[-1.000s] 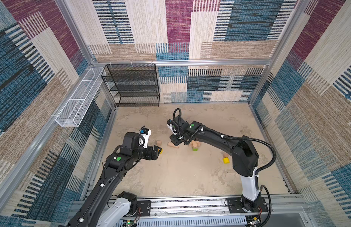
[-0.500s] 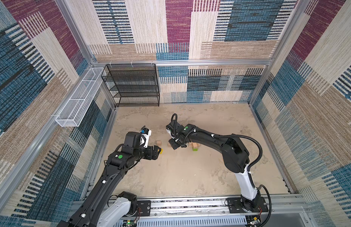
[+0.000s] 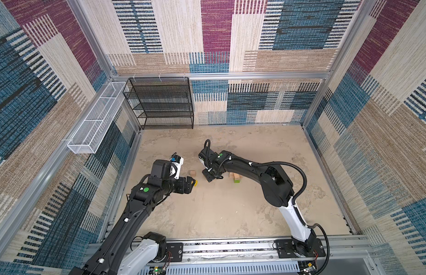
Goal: Build the wood block tower
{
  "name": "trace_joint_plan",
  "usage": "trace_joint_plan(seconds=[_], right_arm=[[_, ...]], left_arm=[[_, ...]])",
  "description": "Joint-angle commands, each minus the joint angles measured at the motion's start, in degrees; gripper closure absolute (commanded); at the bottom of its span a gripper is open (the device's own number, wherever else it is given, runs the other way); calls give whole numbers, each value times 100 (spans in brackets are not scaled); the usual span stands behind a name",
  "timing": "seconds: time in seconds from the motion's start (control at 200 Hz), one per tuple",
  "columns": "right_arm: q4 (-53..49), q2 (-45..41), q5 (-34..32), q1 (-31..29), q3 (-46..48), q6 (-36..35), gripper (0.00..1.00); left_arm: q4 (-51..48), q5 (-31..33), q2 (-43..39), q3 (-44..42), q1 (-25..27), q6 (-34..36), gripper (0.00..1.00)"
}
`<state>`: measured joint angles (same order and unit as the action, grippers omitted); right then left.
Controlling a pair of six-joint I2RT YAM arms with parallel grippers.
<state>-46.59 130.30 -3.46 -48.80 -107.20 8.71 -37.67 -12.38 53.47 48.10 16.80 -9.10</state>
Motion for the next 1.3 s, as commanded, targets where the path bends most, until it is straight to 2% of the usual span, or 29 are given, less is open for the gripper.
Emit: trace_joint_plan(seconds=[0.0,0.175,0.436,0.581,0.841,1.092,1.172,1.292], right_arm=[[-163,79,-57,-7,-106,-35,52],[-190,75,34,-6,-100,-68,60],[-223,1,116,-18,-117,-73,60],[-140,-94,-135,-24,-97,-62,53],[-229,63,-328,-25,-120,-81,50],[-127,9,2,-25,83,-19,59],[-68,-63,18,-25,147,-18,68],[-11,-157,30,-24,223,-27,74]], left_arm=[[-48,34,5,15,5,49,11],[-56,43,4,7,2,40,11],[-56,26,-1,14,6,49,11],[-56,25,0,16,-2,56,11],[-73,17,-29,16,8,40,11],[-64,-27,-3,8,7,31,11],[-66,-36,-6,15,7,31,11],[-69,-36,-5,13,3,32,11]])
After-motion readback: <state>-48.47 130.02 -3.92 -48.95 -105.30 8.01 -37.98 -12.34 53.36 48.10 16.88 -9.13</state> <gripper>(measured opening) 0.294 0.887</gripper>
